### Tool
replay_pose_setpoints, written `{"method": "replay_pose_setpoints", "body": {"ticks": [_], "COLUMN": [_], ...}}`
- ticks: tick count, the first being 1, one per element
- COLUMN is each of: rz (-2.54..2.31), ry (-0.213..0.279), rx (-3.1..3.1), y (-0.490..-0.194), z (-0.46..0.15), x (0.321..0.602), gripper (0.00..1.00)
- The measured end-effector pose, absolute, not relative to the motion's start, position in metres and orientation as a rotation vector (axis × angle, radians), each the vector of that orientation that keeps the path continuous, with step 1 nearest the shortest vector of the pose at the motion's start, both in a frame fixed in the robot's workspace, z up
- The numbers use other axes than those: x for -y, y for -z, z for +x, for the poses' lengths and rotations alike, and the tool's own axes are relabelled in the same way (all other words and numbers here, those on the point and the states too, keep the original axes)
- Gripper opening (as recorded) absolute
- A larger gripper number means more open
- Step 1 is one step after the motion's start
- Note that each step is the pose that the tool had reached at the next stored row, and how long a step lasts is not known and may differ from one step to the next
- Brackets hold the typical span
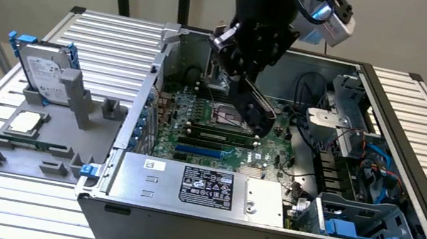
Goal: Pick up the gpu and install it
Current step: 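Insert the gpu into the slot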
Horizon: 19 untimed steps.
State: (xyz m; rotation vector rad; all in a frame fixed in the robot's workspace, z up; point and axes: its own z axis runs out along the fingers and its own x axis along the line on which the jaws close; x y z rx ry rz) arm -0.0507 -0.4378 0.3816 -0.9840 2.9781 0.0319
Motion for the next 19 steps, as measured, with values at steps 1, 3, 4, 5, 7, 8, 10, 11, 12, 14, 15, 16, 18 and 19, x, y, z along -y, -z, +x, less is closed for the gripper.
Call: {"method": "replay_pose_setpoints", "body": {"ticks": [1, 3, 4, 5, 7, 8, 10, 11, 12, 14, 15, 16, 18, 19], "rz": [-1.011, -1.065, -1.091, -1.117, -1.170, -1.196, -1.249, -1.274, -1.300, -1.351, -1.377, -1.402, -1.452, -1.477], "ry": [-0.032, -0.031, -0.030, -0.030, -0.029, -0.029, -0.028, -0.027, -0.027, -0.026, -0.026, -0.025, -0.025, -0.024], "rx": [-2.969, -2.948, -2.938, -2.927, -2.905, -2.894, -2.870, -2.858, -2.845, -2.820, -2.807, -2.794, -2.767, -2.753], "y": [-0.381, -0.380, -0.379, -0.379, -0.378, -0.377, -0.376, -0.375, -0.375, -0.373, -0.373, -0.372, -0.371, -0.371], "z": [-0.051, -0.051, -0.051, -0.051, -0.051, -0.051, -0.051, -0.051, -0.051, -0.051, -0.051, -0.051, -0.051, -0.051], "x": [0.438, 0.438, 0.438, 0.438, 0.438, 0.438, 0.438, 0.438, 0.438, 0.438, 0.438, 0.438, 0.438, 0.438], "gripper": [0.00, 0.00, 0.00, 0.00, 0.00, 0.00, 0.00, 0.00, 0.00, 0.00, 0.00, 0.00, 0.00, 0.00]}}
